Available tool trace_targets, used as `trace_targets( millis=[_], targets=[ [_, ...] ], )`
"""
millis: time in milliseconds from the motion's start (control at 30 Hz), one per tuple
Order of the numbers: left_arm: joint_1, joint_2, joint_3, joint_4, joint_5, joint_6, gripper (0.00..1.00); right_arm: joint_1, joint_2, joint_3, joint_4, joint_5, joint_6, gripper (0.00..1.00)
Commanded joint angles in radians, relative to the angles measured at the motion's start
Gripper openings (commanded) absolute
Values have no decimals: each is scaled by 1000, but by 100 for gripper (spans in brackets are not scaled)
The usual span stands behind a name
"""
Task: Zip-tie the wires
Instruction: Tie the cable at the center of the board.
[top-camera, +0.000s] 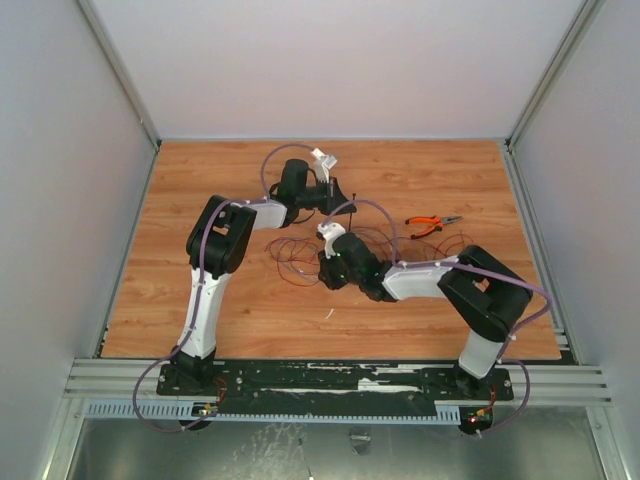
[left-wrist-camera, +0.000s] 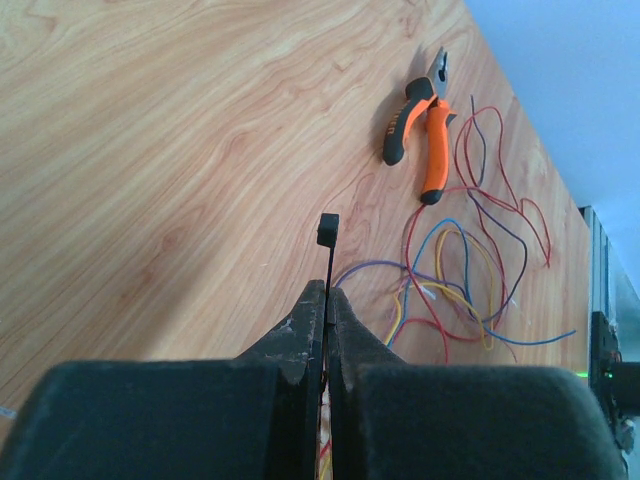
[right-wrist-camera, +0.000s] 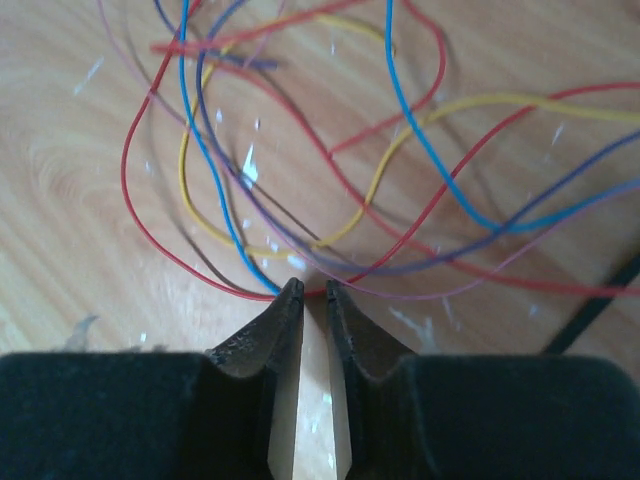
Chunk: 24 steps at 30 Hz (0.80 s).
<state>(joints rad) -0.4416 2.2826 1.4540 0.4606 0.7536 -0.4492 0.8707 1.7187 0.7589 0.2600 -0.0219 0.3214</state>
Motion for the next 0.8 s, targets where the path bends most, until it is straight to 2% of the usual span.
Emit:
trace_targets(
  millis=[0,567,767],
  targets=[
    [-2,4,22,-22,3,22,0,-4,92,65,-8,65,-18,17],
    [13,7,31,-51,3,32,0,-77,319,299,112,115,-61,18],
    [13,15,41,-66,6,38,0,-82,275,278,118,54,-88,31]
  ],
)
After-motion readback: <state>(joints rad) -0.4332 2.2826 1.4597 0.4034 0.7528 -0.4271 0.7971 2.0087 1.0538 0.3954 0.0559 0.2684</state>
